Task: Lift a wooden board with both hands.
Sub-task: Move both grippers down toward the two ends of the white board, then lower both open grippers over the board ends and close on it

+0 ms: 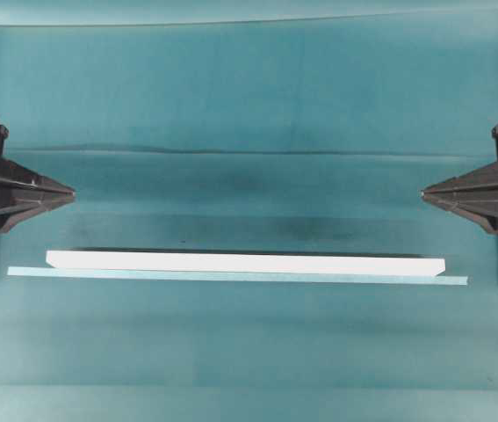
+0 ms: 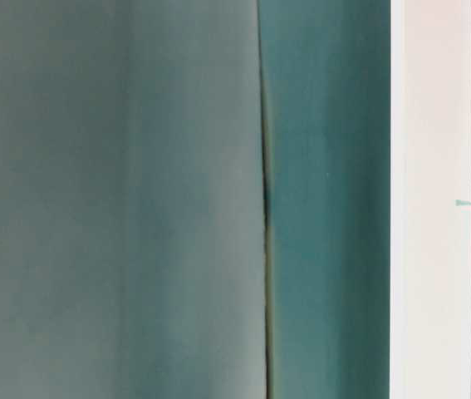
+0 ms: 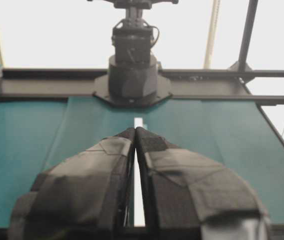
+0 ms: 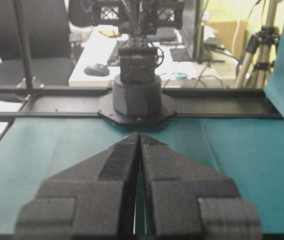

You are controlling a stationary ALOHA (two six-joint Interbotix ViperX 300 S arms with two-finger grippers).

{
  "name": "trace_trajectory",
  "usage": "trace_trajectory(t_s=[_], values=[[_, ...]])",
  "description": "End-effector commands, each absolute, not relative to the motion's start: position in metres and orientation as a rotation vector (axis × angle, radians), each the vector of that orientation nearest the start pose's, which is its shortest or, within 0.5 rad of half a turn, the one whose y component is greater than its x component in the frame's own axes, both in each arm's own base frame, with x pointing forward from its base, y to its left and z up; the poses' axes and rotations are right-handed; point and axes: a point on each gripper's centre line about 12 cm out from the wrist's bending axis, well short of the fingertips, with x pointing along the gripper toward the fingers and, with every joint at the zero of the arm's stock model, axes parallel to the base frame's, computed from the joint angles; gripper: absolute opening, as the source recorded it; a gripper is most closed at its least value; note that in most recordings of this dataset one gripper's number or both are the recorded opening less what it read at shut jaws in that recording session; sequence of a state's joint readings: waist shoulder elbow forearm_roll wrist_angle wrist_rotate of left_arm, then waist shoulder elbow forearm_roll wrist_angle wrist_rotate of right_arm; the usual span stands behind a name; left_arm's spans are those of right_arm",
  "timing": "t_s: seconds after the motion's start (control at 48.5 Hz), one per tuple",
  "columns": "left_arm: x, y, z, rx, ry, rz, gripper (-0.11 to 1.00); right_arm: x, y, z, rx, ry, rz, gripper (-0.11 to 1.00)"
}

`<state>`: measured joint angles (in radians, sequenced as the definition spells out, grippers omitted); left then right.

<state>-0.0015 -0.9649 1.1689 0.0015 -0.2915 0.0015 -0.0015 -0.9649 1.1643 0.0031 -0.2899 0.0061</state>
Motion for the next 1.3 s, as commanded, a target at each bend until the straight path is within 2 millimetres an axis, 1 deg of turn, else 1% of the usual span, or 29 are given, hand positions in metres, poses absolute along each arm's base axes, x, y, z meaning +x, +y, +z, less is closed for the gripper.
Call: trace_trajectory(t_s=[0.0, 0.041, 0.103, 0.165, 0.33, 0.474, 0.557, 0.742, 0.948, 1.072, 1.278], values=[[0.207, -0.001, 0.308, -0.029, -0.078, -0.007, 0.14, 0.203, -0.002, 0.304, 0.053, -0.095, -0.009, 0.10], [0.210, -0.001, 0.308, -0.036, -0.054, -0.008, 0.13, 0.206, -0.002, 0.305, 0.083, -0.083, -0.013, 0.08], [0.215, -0.001, 0.307, -0.043, -0.009, -0.008, 0.03, 0.210, -0.004, 0.304, 0.122, -0.050, -0.024, 0.00], [0.218, -0.001, 0.305, -0.055, 0.031, -0.006, -0.02, 0.215, -0.005, 0.301, 0.152, -0.002, -0.033, 0.00], [0.223, -0.001, 0.312, -0.064, 0.101, -0.002, -0.02, 0.227, -0.007, 0.299, 0.242, 0.154, -0.049, 0.00], [0.227, 0.000, 0.311, -0.062, 0.239, 0.007, -0.02, 0.236, -0.008, 0.298, 0.316, 0.307, -0.071, 0.00], [0.230, 0.000, 0.314, -0.062, 0.308, 0.014, -0.02, 0.241, -0.007, 0.297, 0.346, 0.405, -0.080, 0.00], [0.237, 0.001, 0.317, -0.065, 0.418, 0.021, -0.02, 0.248, -0.006, 0.289, 0.338, 0.585, -0.094, 0.00], [0.248, 0.001, 0.304, -0.101, 0.603, 0.042, -0.02, 0.261, -0.006, 0.285, 0.311, 0.739, -0.106, 0.00], [0.256, 0.000, 0.301, -0.122, 0.687, 0.050, -0.02, 0.270, -0.006, 0.278, 0.310, 0.866, -0.116, 0.00], [0.261, -0.001, 0.277, -0.115, 0.905, 0.064, -0.02, 0.283, -0.007, 0.263, 0.280, 1.074, -0.129, 0.00]])
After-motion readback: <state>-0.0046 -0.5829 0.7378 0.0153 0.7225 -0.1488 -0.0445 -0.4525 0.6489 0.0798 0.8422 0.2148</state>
